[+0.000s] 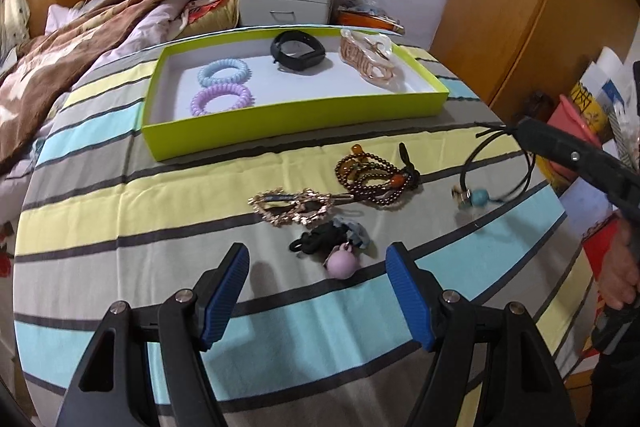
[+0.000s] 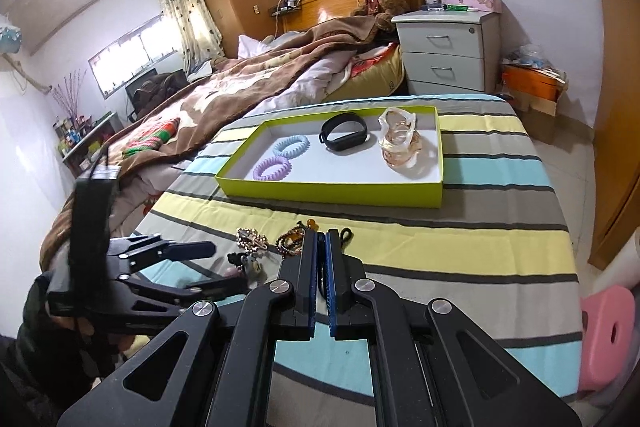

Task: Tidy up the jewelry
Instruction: 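Grasp the black clip with pink ball using the left tool while the right tool holds the black cord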

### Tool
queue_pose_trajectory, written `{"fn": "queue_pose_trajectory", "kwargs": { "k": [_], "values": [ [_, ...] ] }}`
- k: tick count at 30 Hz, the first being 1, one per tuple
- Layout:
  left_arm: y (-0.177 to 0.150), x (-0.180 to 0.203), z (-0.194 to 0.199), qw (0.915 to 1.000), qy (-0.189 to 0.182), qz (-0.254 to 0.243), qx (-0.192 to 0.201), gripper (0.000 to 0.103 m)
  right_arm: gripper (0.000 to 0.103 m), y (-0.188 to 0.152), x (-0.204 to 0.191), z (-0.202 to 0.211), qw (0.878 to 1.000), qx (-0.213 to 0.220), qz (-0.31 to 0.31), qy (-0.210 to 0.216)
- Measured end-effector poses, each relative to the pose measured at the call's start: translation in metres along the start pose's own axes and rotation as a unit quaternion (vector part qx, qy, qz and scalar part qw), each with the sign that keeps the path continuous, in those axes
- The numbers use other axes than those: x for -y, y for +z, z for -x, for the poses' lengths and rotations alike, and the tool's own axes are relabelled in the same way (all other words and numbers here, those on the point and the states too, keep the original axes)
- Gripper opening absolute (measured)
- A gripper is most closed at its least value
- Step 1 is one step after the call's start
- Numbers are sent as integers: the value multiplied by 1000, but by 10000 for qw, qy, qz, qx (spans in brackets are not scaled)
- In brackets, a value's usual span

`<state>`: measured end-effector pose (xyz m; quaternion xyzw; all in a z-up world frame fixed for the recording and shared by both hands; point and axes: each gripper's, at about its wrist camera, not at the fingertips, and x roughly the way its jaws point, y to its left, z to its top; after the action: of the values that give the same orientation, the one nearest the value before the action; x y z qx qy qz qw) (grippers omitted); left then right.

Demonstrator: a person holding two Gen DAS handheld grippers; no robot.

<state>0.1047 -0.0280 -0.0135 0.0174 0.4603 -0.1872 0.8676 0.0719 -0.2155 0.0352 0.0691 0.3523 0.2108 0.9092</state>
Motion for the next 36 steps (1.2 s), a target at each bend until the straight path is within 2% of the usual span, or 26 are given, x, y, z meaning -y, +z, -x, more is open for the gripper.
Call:
{"fn": "queue_pose_trajectory", "kwargs": {
  "k": [9, 11, 15, 16, 22, 36],
  "values": [
    [6, 9, -16, 9995, 300, -58, -63, 73, 4, -7, 3, 1, 10000, -20, -56, 41],
    [6, 9, -16, 9993, 360, -31, -31, 69, 4, -7, 3, 2, 10000, -14, -69, 42],
    [6, 6, -15, 9987, 514, 9, -2, 54, 4, -8, 3, 2, 10000, -17, -75, 26],
    [6, 5, -15, 9986, 532, 34, 4, 47, 4, -9, 3, 2, 10000, -14, -75, 29],
    [4, 0, -11, 9987, 494, 125, 13, 38, 4, -9, 2, 3, 10000, 1, -72, 29],
    [6, -7, 11, 9981, 522, 229, 253, 37, 4, 1, -4, 8, 10000, 79, -2, 9]
  ]
}}
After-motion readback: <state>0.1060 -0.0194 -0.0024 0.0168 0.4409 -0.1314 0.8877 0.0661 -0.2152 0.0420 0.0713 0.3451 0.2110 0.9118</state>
